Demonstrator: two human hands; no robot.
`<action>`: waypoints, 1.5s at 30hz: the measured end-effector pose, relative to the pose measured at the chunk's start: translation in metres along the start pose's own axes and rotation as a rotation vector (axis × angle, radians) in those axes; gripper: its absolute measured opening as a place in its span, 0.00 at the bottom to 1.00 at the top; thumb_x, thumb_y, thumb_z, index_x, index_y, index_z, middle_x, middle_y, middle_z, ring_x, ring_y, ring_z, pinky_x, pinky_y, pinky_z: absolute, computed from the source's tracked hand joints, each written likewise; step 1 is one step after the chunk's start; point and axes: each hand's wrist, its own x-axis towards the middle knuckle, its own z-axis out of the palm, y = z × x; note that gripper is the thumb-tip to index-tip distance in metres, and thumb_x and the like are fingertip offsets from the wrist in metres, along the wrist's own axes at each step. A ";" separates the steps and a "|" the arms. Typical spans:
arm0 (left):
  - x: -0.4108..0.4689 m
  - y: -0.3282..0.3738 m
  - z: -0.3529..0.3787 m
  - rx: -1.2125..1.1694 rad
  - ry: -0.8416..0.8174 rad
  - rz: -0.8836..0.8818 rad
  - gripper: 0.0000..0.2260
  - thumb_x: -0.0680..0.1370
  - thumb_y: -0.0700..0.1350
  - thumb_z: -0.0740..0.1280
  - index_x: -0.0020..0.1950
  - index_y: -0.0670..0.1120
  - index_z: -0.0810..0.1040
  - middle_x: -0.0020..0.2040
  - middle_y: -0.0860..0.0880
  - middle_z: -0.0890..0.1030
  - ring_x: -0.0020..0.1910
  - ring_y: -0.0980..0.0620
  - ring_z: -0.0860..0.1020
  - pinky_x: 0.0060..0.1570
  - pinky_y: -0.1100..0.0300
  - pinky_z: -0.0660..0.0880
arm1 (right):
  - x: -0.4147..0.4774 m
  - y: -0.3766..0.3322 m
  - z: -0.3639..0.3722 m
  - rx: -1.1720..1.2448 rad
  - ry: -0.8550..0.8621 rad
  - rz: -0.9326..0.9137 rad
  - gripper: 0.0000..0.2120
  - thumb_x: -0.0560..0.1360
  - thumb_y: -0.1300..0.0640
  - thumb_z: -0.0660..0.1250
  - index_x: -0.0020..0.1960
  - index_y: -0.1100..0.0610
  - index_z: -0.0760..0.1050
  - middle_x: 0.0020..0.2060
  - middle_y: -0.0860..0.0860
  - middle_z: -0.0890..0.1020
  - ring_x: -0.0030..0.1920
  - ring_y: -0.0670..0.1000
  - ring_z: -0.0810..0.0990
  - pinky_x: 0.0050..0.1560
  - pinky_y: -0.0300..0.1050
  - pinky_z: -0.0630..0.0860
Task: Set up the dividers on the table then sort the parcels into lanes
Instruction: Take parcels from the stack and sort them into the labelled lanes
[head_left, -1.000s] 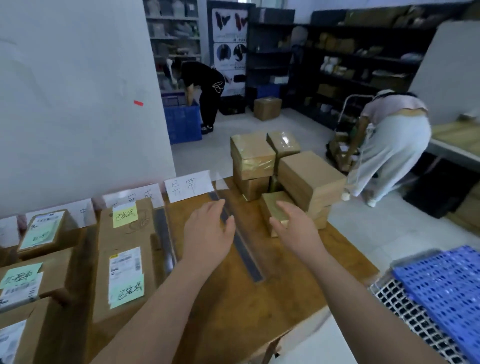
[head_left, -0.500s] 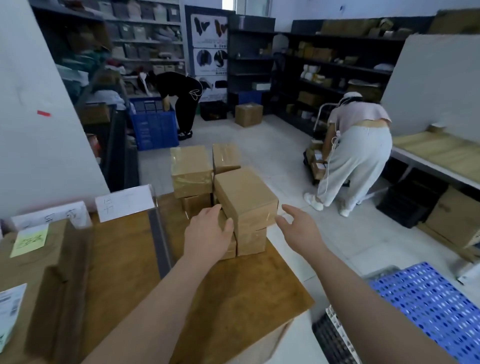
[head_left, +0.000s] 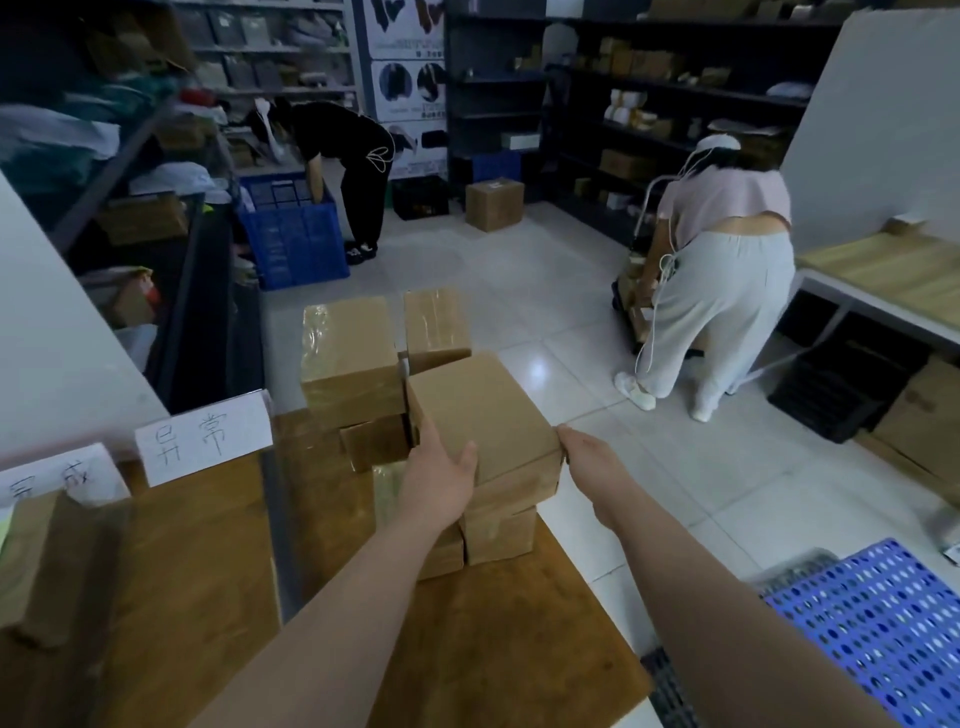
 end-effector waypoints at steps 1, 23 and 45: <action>0.003 0.001 0.002 -0.017 -0.004 -0.015 0.30 0.83 0.52 0.58 0.81 0.48 0.48 0.73 0.47 0.71 0.68 0.44 0.73 0.63 0.52 0.70 | 0.006 0.001 0.001 0.028 -0.023 0.023 0.23 0.81 0.48 0.51 0.57 0.64 0.77 0.54 0.61 0.79 0.60 0.57 0.76 0.61 0.51 0.71; -0.030 0.006 -0.015 -0.944 0.150 -0.215 0.44 0.63 0.67 0.72 0.76 0.58 0.61 0.68 0.47 0.73 0.62 0.45 0.75 0.59 0.43 0.75 | 0.014 -0.034 -0.009 0.414 -0.544 -0.183 0.16 0.76 0.51 0.67 0.63 0.52 0.75 0.56 0.52 0.83 0.58 0.52 0.80 0.60 0.51 0.76; -0.101 -0.047 -0.016 -1.005 0.604 -0.168 0.16 0.83 0.53 0.58 0.71 0.61 0.71 0.67 0.56 0.76 0.65 0.53 0.76 0.64 0.48 0.74 | -0.014 -0.042 0.036 0.183 -0.820 -0.203 0.15 0.78 0.50 0.66 0.64 0.48 0.76 0.53 0.46 0.85 0.56 0.52 0.81 0.50 0.51 0.76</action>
